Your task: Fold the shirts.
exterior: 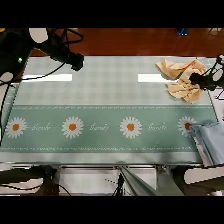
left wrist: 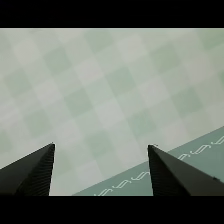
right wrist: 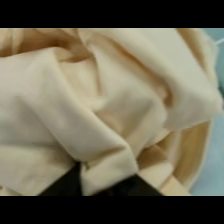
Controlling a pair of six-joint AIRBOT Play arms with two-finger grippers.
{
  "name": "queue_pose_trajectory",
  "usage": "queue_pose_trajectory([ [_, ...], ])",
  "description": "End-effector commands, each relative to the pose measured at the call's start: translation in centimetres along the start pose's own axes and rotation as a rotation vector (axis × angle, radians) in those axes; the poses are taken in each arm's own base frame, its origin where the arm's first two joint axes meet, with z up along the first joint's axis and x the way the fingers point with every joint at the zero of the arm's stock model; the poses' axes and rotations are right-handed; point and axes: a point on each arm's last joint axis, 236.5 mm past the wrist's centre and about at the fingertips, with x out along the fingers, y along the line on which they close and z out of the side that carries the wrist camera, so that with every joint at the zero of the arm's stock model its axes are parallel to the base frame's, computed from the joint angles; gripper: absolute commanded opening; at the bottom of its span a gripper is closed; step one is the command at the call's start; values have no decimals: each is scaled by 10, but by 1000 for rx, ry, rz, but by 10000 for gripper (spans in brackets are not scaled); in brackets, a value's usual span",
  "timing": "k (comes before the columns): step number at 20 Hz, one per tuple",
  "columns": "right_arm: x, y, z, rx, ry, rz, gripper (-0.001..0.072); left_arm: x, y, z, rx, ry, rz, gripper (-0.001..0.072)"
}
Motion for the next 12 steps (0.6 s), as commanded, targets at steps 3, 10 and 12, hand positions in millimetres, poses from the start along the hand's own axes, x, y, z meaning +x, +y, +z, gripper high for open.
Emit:
queue_pose_trajectory([
  [3, -4, 36, -13, -26, 48, 128, 24, -1, 0, 0, 0, 0, 0, 712],
  [10, -313, 130, 93, -241, -494, 470, 23, -102, 6, 11, -19, -92, 15, 710],
  [12, -430, 165, 75, -287, -665, 633, 23, -165, 10, 20, -74, -204, 26, 710],
])
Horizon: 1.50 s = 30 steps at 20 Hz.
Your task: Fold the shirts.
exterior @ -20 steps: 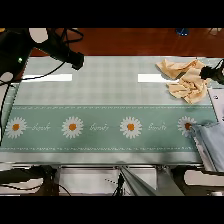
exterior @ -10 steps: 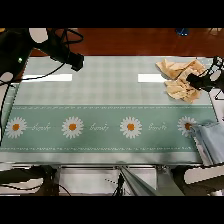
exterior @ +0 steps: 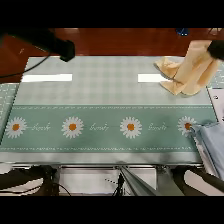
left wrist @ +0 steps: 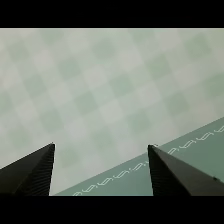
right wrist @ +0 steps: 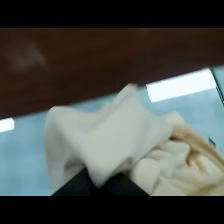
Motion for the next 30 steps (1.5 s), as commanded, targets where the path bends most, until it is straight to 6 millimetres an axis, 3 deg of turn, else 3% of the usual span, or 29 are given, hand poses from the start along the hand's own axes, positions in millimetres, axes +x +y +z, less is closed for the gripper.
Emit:
queue_pose_trajectory([
  [1, -151, 128, 61, -117, -270, 281, 23, -93, 6, 14, -65, -137, 14, 710],
  [3, -203, 176, 35, -112, -219, 419, 23, -144, 7, 11, -102, -233, 20, 711],
  [4, -220, 194, 17, -97, -157, 480, 23, -165, 7, 2, -114, -251, 20, 711],
  [7, -242, 235, -46, -117, 83, 629, 23, -192, 3, -35, -119, -190, 14, 711],
  [9, -226, 242, -81, -188, 219, 611, 23, -187, -1, -59, -119, -109, 7, 711],
  [12, -179, 263, -145, -306, 411, 583, 23, -162, -5, -83, -116, 20, -3, 711],
  [14, -151, 302, -198, -356, 522, 642, 24, -142, -7, -92, -112, 74, -7, 711],
  [16, -119, 351, -239, -381, 540, 693, 26, -122, -9, -100, -109, 118, -10, 710],
  [17, -104, 368, -253, -375, 539, 705, 50, -112, -10, -105, -107, 143, -12, 710],
  [18, -91, 374, -266, -373, 552, 700, 276, -102, -11, -110, -106, 167, -14, 710],
  [19, -79, 369, -273, -385, 569, 673, 517, -90, -15, -117, -103, 195, -28, 711],
  [20, -69, 354, -273, -406, 581, 631, 537, -78, -25, -123, -96, 219, -69, 711],
  [22, -46, 295, -249, -466, 571, 473, 537, -49, -61, -141, -74, 281, -212, 711],
  [25, -32, 165, -188, -482, 547, 144, 536, 4, -107, -177, -133, 359, -383, 710],
  [27, -40, 93, -160, -439, 553, 19, 535, 29, -134, -223, -157, 466, -479, 711],
  [28, -43, 66, -152, -393, 555, -9, 536, 35, -144, -250, -170, 535, -513, 711],
  [30, -41, 42, -140, -183, 515, 15, 536, 45, -157, -301, -187, 661, -552, 710],
])
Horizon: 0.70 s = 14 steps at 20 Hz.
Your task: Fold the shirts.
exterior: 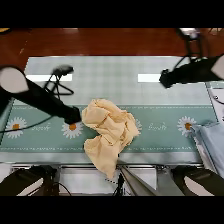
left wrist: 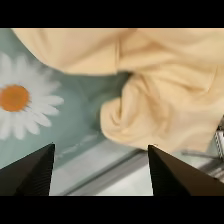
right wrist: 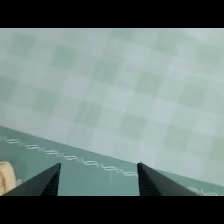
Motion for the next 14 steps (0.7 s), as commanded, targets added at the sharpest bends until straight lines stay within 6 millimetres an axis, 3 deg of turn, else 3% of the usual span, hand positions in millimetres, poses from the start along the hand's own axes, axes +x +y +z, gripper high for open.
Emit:
queue_pose_trajectory([
  [1, -13, -57, -6, 237, -49, 57, 537, 67, -8, -57, -69, 160, -138, 711],
  [3, -5, -54, -12, 301, -58, 157, 539, 84, -14, -66, -96, 163, -198, 711],
  [5, 13, -44, -32, 310, 9, 216, 545, 96, -21, -68, -93, 141, -252, 710],
  [8, 35, -18, -55, 323, 100, 347, 545, 115, -16, -76, -118, 156, -255, 710],
  [14, 50, 7, -57, 397, 150, 494, 544, 138, -24, -59, -162, 128, -338, 710],
])
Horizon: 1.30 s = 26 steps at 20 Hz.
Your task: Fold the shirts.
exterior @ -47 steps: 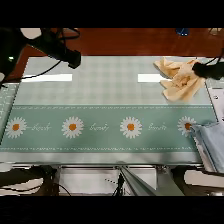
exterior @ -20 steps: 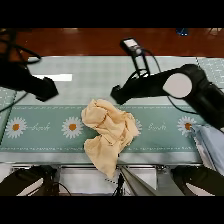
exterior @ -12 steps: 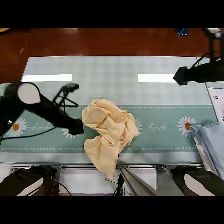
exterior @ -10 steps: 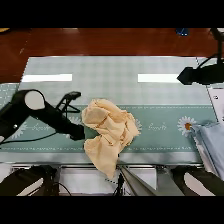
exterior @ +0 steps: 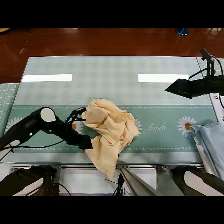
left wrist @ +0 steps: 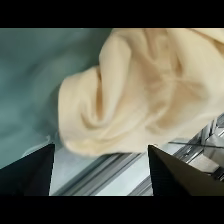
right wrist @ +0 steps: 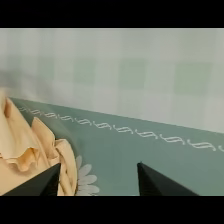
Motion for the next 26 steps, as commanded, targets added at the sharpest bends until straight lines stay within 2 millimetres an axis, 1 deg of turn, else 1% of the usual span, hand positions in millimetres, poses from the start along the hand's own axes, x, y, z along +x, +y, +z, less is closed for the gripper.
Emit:
queue_pose_trajectory([
  [1, 9, 13, -4, 35, 27, 91, 544, 15, 1, 11, -34, -17, -48, 708],
  [2, 10, 14, -5, 31, 32, 94, 544, 20, 2, 10, -36, 0, -60, 682],
  [3, 11, 18, -8, 23, 45, 98, 544, 23, 2, 10, -52, 12, -72, 491],
  [4, 14, 23, -12, 8, 63, 104, 544, 26, 1, 10, -70, 22, -85, 233],
  [5, 19, 31, -18, -14, 90, 112, 544, 28, -1, 10, -74, 27, -101, 72],
  [6, 25, 39, -25, -40, 119, 117, 544, 28, -7, 11, -53, 23, -127, 22],
  [8, 46, 57, -42, -107, 181, 136, 546, 26, -14, 14, -51, 12, -153, 22],
  [9, 61, 65, -51, -130, 214, 146, 546, 25, -16, 15, -52, 9, -161, 22],
  [13, 118, 86, -80, -222, 313, 158, 546, 23, -20, 15, -49, 4, -170, 22],
  [16, 154, 103, -90, -285, 306, 145, 546, 22, -20, 15, -48, 3, -170, 22],
  [17, 162, 109, -92, -306, 297, 143, 546, 22, -20, 15, -48, 3, -170, 22],
  [20, 179, 125, -102, -356, 287, 141, 546, 22, -20, 15, -42, 1, -171, 22],
  [22, 189, 136, -105, -389, 263, 140, 544, 21, -25, 18, -25, -12, -194, 22],
  [23, 194, 142, -105, -401, 245, 138, 523, 20, -30, 21, -20, -24, -213, 22],
  [24, 199, 148, -106, -409, 228, 137, 455, 19, -35, 24, -16, -39, -237, 22],
  [25, 203, 153, -107, -425, 216, 136, 283, 17, -41, 28, -9, -56, -262, 22],
  [26, 204, 157, -107, -433, 206, 137, 96, 15, -46, 32, -1, -73, -282, 22],
])
